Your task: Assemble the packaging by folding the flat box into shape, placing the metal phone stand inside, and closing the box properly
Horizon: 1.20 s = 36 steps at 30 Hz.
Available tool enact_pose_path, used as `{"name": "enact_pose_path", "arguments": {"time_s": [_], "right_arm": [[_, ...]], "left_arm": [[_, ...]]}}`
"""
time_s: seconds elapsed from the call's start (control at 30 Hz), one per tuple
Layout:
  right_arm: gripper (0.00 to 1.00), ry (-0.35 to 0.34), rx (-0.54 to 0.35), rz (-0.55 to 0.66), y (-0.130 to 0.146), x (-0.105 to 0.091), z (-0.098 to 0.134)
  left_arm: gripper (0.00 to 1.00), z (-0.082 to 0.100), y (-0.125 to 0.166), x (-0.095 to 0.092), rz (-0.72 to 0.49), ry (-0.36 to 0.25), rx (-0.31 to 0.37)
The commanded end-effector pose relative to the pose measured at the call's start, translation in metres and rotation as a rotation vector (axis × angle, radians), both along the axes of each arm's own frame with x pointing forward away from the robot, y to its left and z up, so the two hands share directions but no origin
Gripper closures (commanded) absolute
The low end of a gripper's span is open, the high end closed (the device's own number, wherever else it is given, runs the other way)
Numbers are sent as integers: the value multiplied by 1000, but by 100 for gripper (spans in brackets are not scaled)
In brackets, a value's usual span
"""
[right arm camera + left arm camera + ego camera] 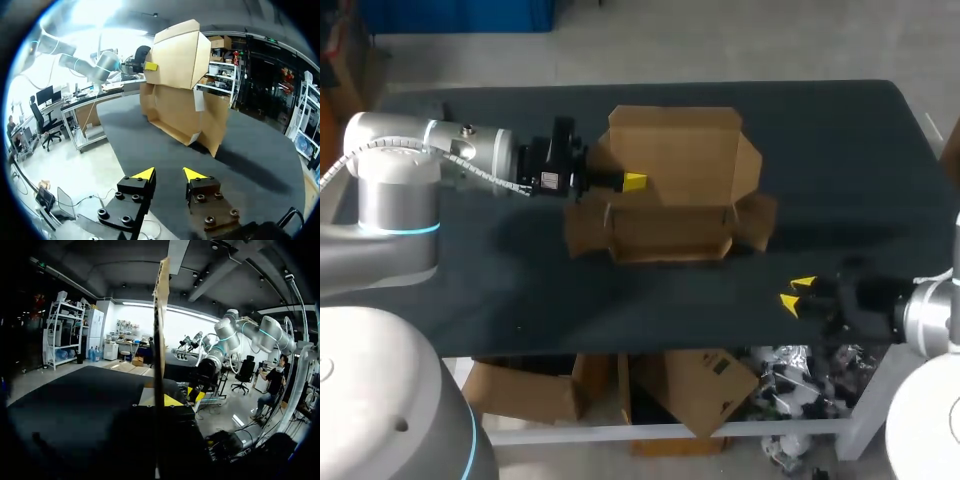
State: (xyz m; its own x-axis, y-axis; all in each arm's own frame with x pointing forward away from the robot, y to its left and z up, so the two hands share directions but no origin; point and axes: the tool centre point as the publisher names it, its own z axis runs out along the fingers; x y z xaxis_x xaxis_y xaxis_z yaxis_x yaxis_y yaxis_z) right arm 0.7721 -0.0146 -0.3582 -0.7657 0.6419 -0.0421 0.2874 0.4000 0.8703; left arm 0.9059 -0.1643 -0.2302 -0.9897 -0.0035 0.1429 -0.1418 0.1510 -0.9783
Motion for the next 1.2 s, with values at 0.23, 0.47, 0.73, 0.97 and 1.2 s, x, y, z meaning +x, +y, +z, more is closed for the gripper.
{"name": "enact_pose_path", "arguments": {"time_s": [0.23,0.47,0.73,0.97,1.2], "right_arm": [[55,-12,-2,15,-37,-9,14],[43,-11,-10,16,-42,1,10],[47,-6,-19,19,-42,21,5],[43,-4,-31,32,-39,43,5],[43,1,-31,38,-33,61,0]], "left_arm": [[100,-3,1,0,-1,0,0],[100,-3,1,0,-1,0,0],[100,-3,1,0,-1,0,0],[100,-3,1,0,-1,0,0],[100,-3,1,0,-1,0,0]]}}
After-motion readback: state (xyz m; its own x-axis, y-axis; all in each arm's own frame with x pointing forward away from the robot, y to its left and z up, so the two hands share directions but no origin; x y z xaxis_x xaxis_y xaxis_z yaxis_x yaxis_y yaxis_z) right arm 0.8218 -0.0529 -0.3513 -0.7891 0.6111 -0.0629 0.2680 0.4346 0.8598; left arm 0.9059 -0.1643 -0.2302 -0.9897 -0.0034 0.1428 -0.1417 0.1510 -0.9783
